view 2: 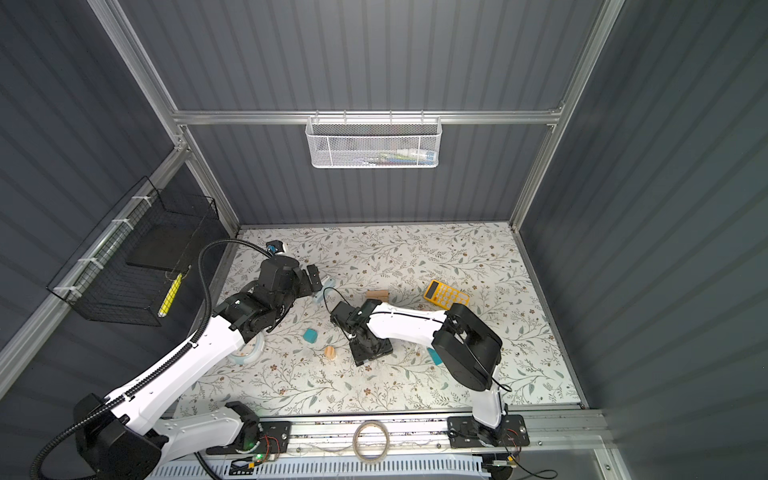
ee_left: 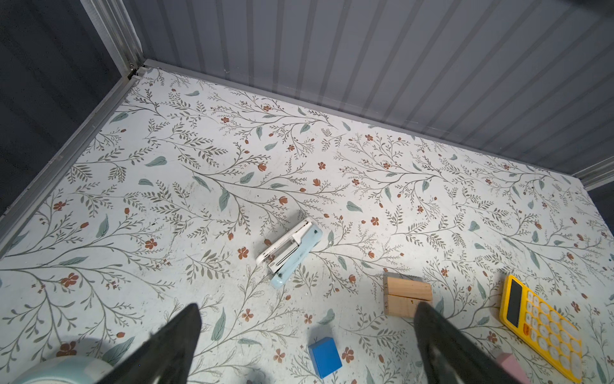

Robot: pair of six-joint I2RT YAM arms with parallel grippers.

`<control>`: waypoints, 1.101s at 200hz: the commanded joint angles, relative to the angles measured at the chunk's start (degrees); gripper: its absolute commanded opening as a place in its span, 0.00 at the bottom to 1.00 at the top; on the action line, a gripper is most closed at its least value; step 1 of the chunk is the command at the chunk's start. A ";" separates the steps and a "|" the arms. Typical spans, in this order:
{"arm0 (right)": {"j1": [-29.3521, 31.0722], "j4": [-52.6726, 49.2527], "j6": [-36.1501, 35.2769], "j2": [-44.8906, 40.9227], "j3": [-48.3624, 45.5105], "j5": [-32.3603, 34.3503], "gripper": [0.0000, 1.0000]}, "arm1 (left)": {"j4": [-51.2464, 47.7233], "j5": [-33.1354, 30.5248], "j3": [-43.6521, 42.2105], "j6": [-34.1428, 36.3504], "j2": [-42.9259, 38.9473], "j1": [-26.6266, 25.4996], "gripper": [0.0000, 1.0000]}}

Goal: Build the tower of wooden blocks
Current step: 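Lower the right gripper and close it on the light blue block, then lift the light blue block and carry it above the wood stack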

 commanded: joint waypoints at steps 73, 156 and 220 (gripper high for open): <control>-10.12 -3.30 2.08 2.70 13.61 2.81 0.54 | 0.89 -0.27 -0.52 1.95 0.85 1.52 1.00; -14.99 -7.29 2.35 12.74 27.02 5.83 0.54 | 1.19 0.50 -0.35 2.87 2.34 3.30 1.00; -16.71 -7.59 4.07 18.80 33.79 4.99 0.54 | 1.73 2.43 -0.13 3.22 4.67 5.10 1.00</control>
